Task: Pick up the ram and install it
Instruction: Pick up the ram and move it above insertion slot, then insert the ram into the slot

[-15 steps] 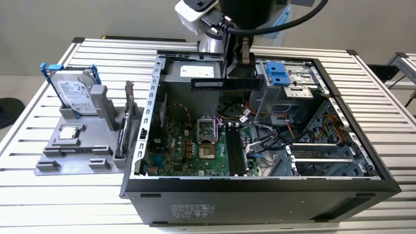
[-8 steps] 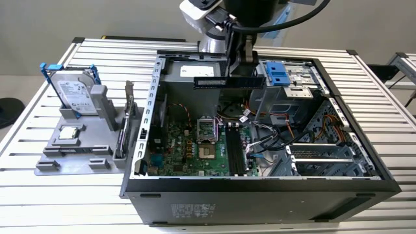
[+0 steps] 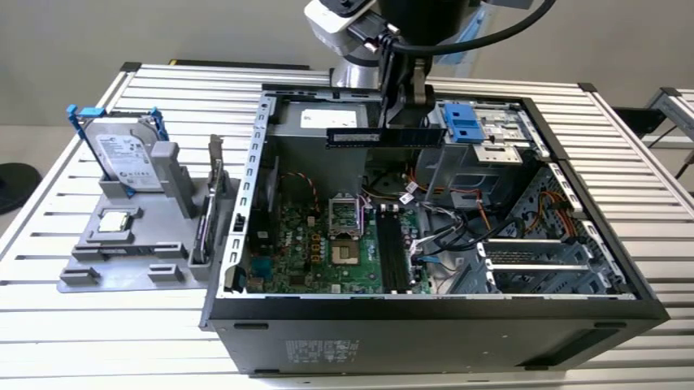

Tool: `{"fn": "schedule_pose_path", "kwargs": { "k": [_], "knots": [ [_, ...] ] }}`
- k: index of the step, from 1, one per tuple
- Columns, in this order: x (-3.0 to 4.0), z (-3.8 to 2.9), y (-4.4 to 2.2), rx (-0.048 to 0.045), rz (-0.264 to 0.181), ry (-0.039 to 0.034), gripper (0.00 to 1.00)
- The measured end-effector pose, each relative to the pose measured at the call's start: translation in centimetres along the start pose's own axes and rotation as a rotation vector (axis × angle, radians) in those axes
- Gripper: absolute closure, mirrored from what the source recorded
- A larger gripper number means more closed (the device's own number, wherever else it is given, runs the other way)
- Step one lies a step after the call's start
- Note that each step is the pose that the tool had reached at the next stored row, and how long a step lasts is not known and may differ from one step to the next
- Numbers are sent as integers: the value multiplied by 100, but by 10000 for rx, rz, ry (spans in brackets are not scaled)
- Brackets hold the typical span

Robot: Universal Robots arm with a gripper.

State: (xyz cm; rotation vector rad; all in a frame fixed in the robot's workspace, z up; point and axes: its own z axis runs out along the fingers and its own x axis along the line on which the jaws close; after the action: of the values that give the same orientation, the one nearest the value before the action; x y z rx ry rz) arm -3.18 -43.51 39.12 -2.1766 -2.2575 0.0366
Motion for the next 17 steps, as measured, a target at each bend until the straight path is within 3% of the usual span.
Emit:
{"fn": "schedule_pose_path", "kwargs": {
  "k": [10, 17],
  "knots": [
    [0, 0, 2, 1, 31, 2, 100],
    [0, 1, 2, 3, 328, 9, 100]
  ]
}}
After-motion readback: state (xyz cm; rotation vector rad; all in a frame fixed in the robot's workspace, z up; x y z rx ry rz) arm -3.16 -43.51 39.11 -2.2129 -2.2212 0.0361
